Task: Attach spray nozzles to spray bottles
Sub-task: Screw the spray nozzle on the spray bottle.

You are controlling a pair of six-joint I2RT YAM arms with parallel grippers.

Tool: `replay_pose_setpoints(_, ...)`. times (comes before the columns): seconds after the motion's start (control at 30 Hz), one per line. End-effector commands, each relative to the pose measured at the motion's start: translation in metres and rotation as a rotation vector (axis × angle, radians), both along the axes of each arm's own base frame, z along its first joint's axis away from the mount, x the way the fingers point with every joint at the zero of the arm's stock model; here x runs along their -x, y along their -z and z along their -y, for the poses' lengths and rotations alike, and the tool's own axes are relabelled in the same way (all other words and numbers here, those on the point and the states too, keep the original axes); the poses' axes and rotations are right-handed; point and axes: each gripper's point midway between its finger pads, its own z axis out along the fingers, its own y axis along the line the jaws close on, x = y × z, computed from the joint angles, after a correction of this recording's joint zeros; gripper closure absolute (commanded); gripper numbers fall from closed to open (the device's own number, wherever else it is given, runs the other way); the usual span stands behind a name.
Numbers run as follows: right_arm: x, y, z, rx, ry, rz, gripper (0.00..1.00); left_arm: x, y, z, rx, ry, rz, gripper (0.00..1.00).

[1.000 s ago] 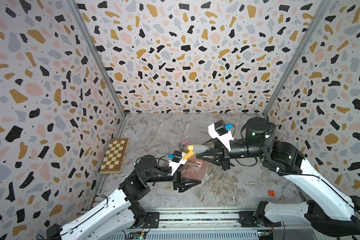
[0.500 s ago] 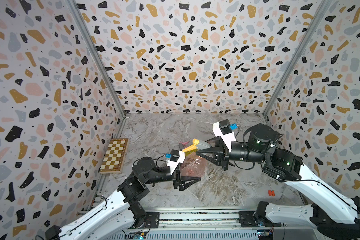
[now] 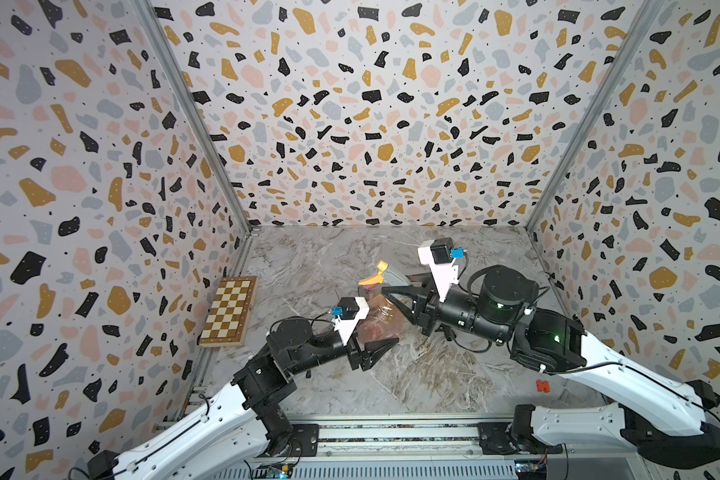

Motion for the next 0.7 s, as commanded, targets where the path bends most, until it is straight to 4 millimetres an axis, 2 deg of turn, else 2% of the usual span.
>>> replay_pose_setpoints(0.0, 0.016, 0.09, -0.014, 0.207, -0.002, -0.198, 0.89, -0.029, -0.079, -0.03, 0.227, -0.241, 0.135, 1.0)
replay_pose_setpoints(0.1, 0.015, 0.1, -0.02, 0.224, 0.053, -0.209, 0.88, -0.038, -0.077, -0.033, 0.219, -0.298, 0.129, 1.0)
replay_pose_setpoints(0.27, 0.015, 0.1, -0.025, 0.236, 0.104, -0.19, 0.82, -0.04, -0.073, -0.027, 0.18, -0.293, 0.122, 1.0)
replay_pose_setpoints(0.5, 0.013, 0.052, -0.011, 0.17, 0.106, -0.067, 0.74, -0.018, -0.064, -0.012, 0.147, -0.143, 0.125, 1.0)
replay_pose_setpoints(0.67, 0.013, 0.029, -0.004, 0.145, 0.102, -0.017, 0.69, -0.01, -0.06, -0.008, 0.134, -0.089, 0.121, 1.0)
